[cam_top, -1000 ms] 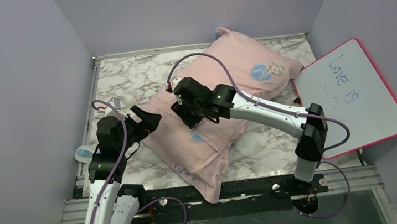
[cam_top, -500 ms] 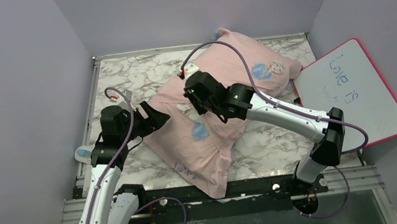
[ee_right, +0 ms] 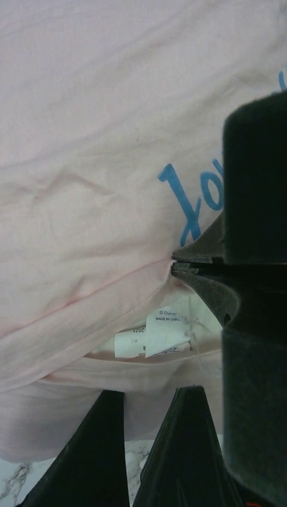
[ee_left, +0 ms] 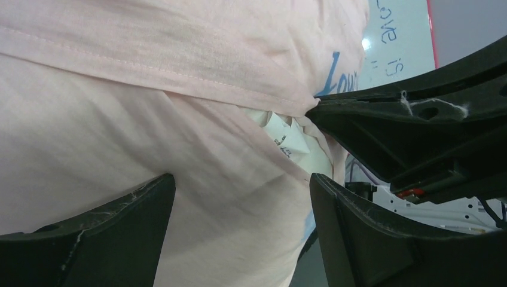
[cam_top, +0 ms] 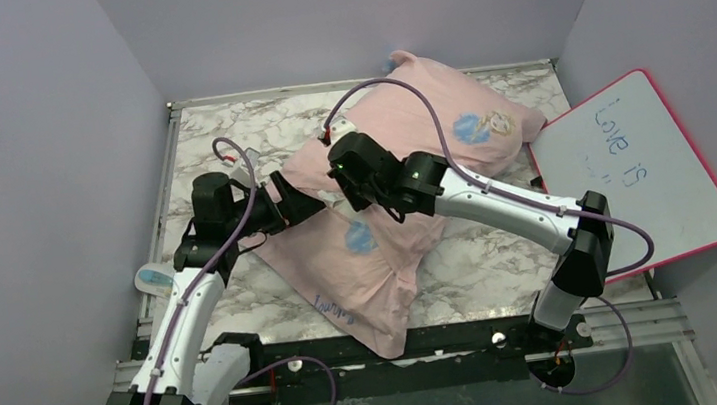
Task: Remove the pillowcase from the pillow
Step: Remove the pillow from the pillowcase.
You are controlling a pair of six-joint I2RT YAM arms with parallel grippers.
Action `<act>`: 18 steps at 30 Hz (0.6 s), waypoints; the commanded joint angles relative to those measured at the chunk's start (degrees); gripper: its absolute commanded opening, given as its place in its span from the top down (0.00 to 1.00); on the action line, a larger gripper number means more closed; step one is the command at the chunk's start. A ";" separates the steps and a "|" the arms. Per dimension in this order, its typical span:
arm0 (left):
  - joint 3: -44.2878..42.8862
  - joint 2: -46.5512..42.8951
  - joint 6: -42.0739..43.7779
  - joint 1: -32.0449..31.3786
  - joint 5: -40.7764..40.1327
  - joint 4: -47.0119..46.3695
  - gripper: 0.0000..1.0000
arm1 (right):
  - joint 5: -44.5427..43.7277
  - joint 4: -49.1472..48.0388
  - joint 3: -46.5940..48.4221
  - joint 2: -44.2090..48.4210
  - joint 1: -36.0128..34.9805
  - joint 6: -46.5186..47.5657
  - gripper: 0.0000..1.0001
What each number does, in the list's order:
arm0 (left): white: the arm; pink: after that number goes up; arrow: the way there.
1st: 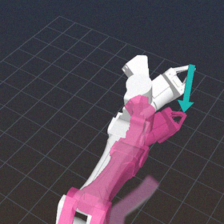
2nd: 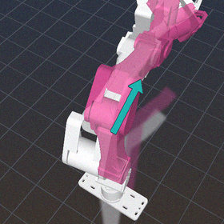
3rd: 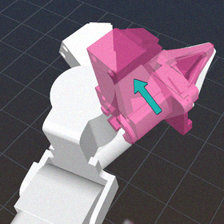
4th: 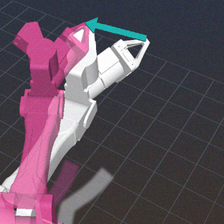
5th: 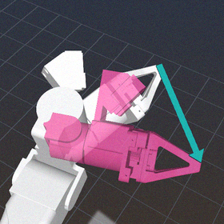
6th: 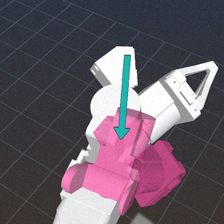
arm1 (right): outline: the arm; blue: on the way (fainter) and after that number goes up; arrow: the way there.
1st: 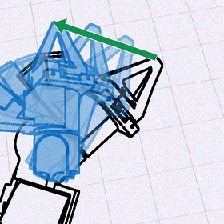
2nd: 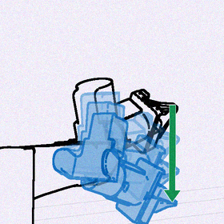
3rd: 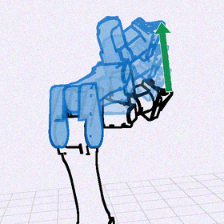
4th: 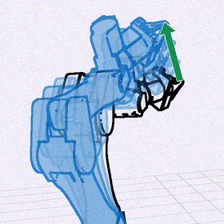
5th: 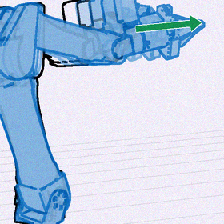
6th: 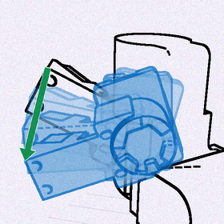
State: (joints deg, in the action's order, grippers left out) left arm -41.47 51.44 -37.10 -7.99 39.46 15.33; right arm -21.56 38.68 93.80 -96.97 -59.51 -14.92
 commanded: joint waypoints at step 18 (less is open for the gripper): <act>-4.35 3.48 2.28 -14.78 -26.09 10.95 0.82 | -1.16 -1.47 -2.41 2.56 1.14 -3.04 0.99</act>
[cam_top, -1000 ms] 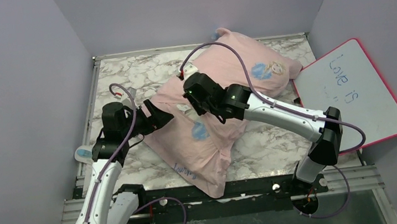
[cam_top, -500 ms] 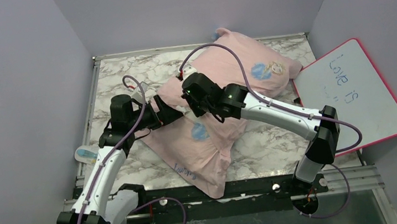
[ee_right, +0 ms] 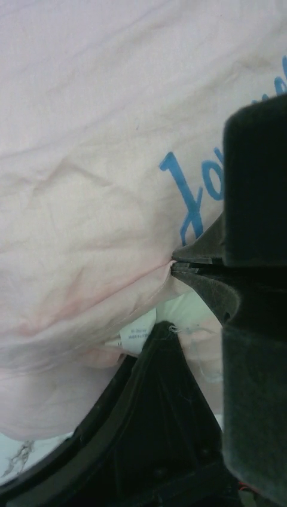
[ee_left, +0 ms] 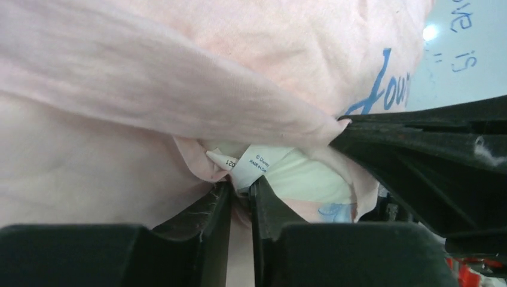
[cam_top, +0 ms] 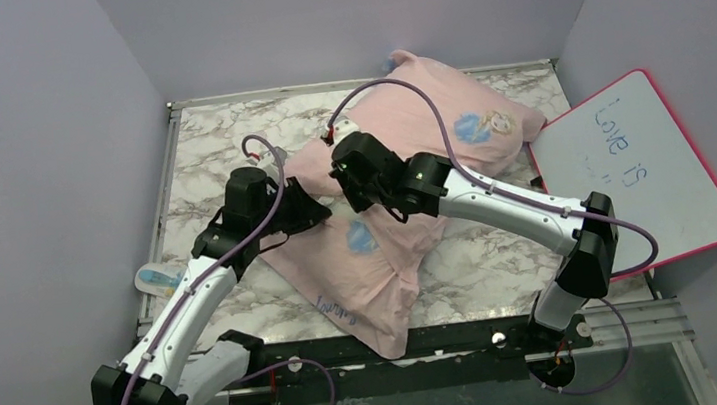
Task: Remove the pillowcase from the pillow
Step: Remove the pillow from the pillowcase.
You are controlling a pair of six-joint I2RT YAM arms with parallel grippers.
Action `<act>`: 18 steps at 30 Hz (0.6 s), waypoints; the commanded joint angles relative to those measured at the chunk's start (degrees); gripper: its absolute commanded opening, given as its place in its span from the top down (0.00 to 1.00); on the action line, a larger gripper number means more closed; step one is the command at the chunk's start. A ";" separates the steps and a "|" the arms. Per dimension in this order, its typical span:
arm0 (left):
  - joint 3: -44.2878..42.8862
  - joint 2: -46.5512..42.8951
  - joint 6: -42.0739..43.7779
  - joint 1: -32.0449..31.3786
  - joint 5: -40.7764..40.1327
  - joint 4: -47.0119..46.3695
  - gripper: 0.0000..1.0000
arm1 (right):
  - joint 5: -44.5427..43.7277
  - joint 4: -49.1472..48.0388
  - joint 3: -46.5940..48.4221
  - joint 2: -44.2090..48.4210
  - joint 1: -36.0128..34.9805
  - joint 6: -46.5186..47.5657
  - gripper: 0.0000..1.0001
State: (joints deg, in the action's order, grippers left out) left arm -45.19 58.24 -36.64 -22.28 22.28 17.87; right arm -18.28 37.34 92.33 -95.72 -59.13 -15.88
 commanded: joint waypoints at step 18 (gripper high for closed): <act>5.60 -17.07 -9.75 -0.50 -18.66 26.46 1.00 | 20.99 -8.00 -3.47 2.37 6.58 -3.02 0.96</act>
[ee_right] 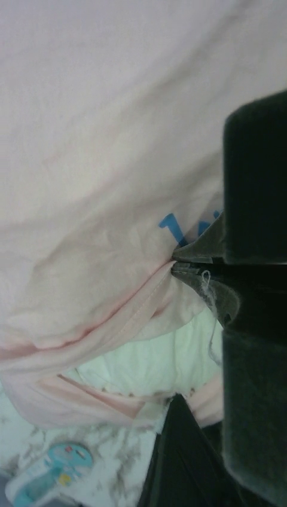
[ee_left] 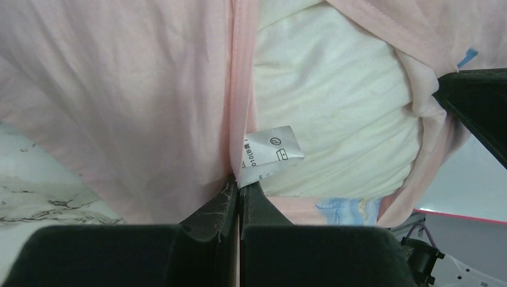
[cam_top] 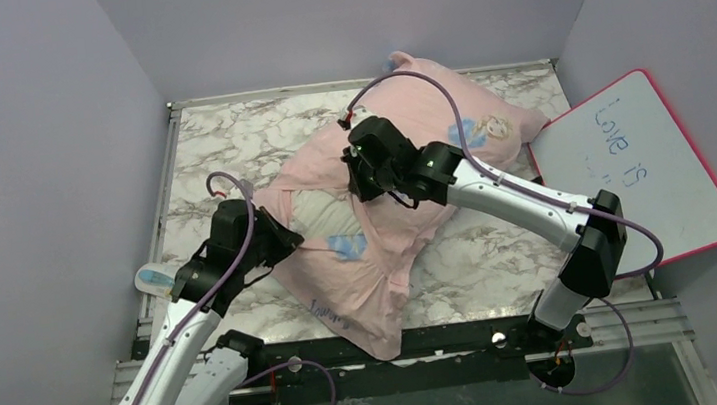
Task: Remove the pillowcase from the pillow
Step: Remove the pillow from the pillowcase.
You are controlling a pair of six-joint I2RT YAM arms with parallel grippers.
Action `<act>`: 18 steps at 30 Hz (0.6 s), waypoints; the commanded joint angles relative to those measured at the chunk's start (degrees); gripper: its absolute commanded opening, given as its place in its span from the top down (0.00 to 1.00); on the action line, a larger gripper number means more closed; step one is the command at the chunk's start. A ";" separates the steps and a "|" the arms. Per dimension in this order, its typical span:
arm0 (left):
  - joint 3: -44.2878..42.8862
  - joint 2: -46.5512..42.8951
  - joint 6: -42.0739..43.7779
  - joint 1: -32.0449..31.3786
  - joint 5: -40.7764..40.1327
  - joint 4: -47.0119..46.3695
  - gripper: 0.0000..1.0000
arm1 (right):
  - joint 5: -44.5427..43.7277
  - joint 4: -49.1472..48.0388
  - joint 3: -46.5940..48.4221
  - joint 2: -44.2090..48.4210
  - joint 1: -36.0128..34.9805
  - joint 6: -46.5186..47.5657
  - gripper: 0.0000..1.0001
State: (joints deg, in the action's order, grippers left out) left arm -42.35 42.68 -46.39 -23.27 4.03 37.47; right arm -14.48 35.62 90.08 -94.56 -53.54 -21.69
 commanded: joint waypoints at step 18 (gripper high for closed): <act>4.41 -1.63 0.31 0.50 1.04 0.93 1.00 | 11.43 3.88 17.18 -16.74 -2.80 15.42 0.49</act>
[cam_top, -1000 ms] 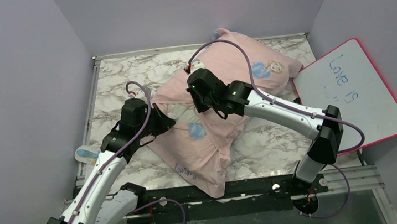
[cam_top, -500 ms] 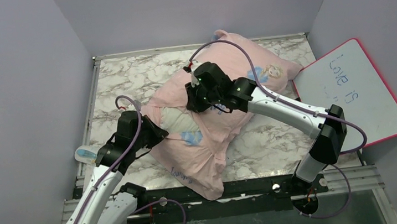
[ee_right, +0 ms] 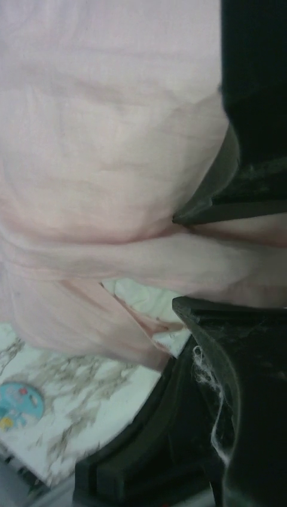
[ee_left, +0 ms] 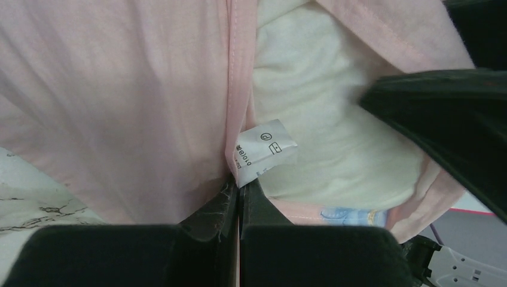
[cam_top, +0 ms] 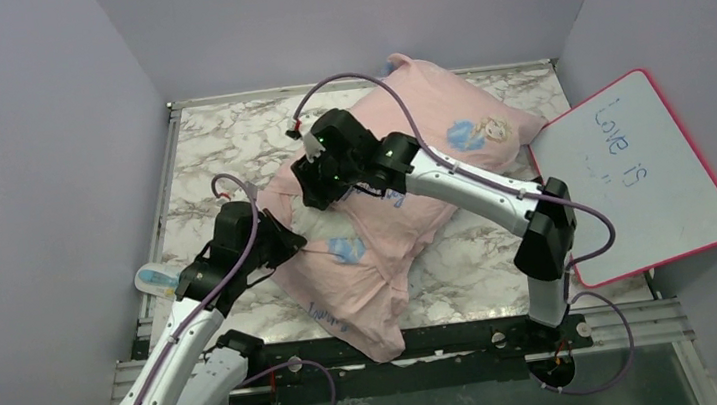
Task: Remove the pillowcase from the pillow
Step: Remove the pillow from the pillowcase.
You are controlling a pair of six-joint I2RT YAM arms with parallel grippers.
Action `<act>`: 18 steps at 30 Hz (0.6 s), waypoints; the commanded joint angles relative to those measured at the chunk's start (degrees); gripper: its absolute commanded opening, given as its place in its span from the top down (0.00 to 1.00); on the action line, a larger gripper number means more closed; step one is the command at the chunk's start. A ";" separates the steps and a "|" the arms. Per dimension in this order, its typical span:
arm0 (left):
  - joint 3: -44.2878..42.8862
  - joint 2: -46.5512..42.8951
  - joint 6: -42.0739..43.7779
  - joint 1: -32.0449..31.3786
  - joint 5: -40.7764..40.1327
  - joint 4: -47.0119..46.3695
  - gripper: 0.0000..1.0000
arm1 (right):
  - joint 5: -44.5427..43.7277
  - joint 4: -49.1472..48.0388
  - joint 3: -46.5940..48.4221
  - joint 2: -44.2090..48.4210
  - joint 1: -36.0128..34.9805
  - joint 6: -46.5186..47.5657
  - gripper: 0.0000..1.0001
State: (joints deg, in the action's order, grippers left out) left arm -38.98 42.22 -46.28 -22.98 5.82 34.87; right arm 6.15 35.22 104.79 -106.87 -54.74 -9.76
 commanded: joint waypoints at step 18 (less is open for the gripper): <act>-4.52 0.78 0.06 0.22 -19.99 19.80 1.00 | -22.61 -2.36 -12.13 9.80 15.28 -7.90 0.99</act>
State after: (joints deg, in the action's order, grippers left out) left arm -43.05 43.35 -47.59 -23.27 -1.91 40.14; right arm -15.11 33.47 98.83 -101.78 -42.85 -15.75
